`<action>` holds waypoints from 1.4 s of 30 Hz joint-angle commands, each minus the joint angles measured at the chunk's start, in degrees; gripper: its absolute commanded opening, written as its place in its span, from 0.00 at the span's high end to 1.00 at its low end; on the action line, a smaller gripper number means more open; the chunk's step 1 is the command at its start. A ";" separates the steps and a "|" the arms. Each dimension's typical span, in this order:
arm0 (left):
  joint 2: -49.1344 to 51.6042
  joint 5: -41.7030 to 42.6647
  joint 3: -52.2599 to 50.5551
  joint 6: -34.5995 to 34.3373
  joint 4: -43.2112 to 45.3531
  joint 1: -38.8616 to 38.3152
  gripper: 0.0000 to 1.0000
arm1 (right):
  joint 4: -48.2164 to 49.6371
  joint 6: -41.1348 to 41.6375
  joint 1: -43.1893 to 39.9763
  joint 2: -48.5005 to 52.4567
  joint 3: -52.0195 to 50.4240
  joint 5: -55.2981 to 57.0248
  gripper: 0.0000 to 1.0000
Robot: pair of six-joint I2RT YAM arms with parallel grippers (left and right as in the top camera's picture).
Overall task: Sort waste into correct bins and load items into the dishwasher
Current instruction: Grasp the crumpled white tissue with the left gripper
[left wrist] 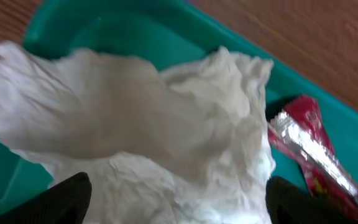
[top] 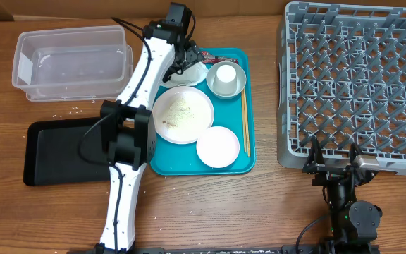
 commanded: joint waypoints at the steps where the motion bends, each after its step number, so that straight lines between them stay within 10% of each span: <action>1: -1.22 -4.39 1.55 -5.46 0.83 0.66 0.12 | 0.24 -0.39 -0.11 -0.46 -0.57 0.33 0.00; 18: 0.22 -3.69 1.49 -10.88 1.75 0.76 0.58 | 0.24 -0.39 -0.11 -0.46 -0.57 0.33 0.00; 31: 2.01 -3.37 1.49 -13.16 1.73 0.39 0.64 | 0.24 -0.39 -0.11 -0.46 -0.57 0.33 0.00; 42: 1.97 -0.31 1.51 -12.22 1.88 0.70 0.96 | 0.24 -0.39 -0.11 -0.46 -0.57 0.33 0.00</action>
